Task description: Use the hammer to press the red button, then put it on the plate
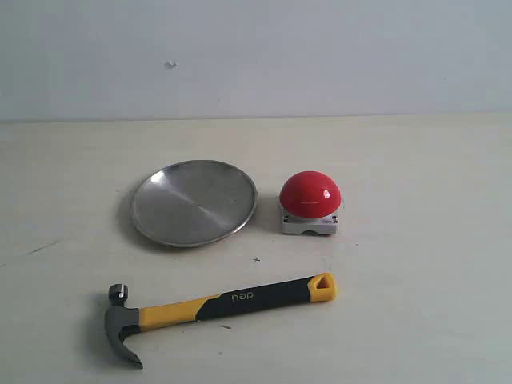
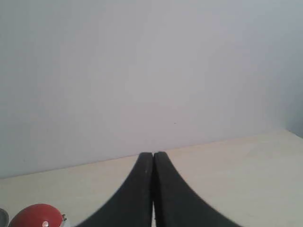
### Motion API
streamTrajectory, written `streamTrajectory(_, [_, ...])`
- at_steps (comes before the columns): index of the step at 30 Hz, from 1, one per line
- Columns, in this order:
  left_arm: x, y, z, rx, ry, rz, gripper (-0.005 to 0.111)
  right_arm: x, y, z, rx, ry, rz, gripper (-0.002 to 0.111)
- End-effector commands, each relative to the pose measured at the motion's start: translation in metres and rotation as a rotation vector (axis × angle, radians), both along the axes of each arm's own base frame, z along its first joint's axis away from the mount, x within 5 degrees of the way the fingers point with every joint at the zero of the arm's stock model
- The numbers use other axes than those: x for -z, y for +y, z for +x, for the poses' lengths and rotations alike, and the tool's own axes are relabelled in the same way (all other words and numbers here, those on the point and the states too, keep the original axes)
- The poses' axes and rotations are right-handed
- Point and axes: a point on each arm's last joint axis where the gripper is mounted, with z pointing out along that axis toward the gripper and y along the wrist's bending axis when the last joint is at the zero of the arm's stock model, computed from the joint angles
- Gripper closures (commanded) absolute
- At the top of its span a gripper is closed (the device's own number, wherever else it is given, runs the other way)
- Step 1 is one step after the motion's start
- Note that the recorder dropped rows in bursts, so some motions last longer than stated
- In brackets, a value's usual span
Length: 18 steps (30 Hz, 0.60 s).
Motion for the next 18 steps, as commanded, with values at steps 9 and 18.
streamTrajectory(9, [-0.0005,0.0002,-0.0005,-0.003,-0.007,-0.001,0.107,-0.0021,-0.0003,0.0002,0.004,-0.031,-0.022,0.108])
streamTrajectory(18, [-0.0005,0.0002,-0.0005,-0.003,-0.007,-0.001,0.107,-0.0057,-0.0004,-0.0003,0.005,-0.072,-0.018,0.108])
